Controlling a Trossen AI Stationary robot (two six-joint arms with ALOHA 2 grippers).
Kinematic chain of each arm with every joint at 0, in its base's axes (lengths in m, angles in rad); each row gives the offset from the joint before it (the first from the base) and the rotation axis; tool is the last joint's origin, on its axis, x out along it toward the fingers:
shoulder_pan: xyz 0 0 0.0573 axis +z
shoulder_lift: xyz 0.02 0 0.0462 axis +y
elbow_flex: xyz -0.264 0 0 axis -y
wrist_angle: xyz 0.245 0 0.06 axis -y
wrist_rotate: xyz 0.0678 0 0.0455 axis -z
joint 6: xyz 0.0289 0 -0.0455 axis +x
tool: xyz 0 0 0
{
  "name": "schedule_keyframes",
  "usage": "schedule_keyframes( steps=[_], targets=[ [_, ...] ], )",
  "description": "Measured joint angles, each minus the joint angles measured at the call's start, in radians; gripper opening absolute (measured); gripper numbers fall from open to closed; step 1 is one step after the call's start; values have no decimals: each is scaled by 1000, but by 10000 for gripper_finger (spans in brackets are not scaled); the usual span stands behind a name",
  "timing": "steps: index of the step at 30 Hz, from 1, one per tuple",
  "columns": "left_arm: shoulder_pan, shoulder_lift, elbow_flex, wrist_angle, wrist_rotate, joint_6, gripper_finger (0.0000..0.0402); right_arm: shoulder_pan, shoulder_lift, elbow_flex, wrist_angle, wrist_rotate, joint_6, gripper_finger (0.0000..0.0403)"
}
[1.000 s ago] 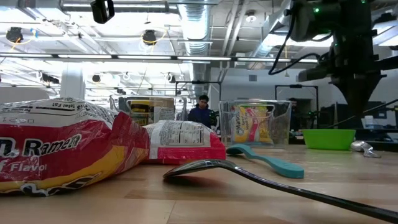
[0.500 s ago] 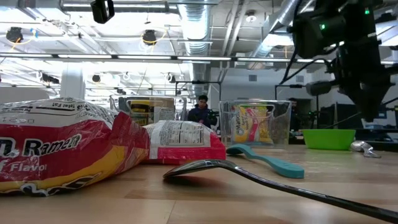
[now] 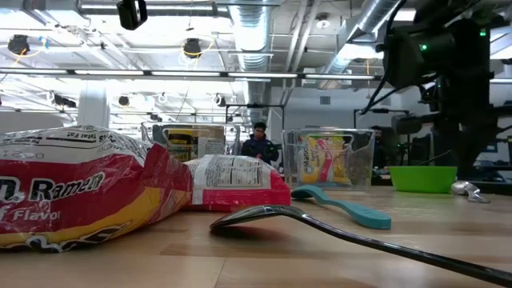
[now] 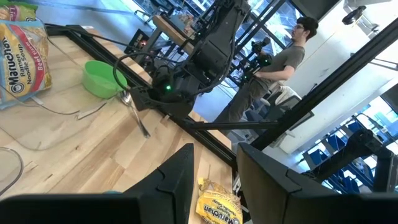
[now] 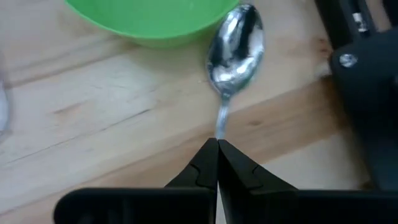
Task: Pick & Place Food Item
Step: Put the silver spoon into the white bin
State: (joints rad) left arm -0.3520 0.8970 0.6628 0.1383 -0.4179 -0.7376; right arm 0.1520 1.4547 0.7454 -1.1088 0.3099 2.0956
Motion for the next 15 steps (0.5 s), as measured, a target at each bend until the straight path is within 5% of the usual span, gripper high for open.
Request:
schedule_keyframes(
  steps=[15],
  targets=[
    [0,0,0,1,0,0,117,32,0,-76,136,-10,3,0]
  ],
)
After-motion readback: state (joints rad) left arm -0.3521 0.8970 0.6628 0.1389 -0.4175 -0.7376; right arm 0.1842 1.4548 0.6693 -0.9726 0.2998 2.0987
